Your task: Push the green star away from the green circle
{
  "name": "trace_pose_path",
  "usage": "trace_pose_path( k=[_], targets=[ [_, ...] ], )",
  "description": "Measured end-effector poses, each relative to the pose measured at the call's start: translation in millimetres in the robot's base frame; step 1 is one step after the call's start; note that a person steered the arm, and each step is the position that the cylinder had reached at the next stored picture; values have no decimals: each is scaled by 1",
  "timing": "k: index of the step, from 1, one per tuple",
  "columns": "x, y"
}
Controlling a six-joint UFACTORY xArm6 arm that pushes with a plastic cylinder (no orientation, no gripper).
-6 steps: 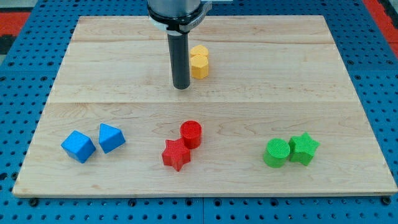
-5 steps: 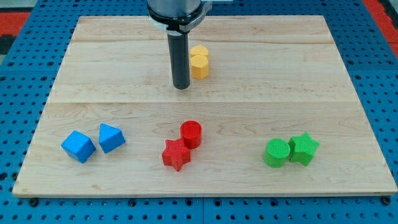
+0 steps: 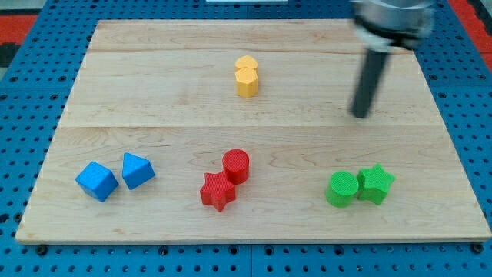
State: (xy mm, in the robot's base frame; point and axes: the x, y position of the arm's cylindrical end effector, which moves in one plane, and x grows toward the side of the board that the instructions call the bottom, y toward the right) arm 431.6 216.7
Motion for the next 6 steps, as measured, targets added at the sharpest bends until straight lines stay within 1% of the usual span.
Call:
trace_pose_path(
  k=[1, 2, 3, 4, 5, 6],
  targets=[
    [80, 61],
    [122, 41],
    [114, -43],
    [60, -104],
    [40, -95],
    [67, -12]
  ],
)
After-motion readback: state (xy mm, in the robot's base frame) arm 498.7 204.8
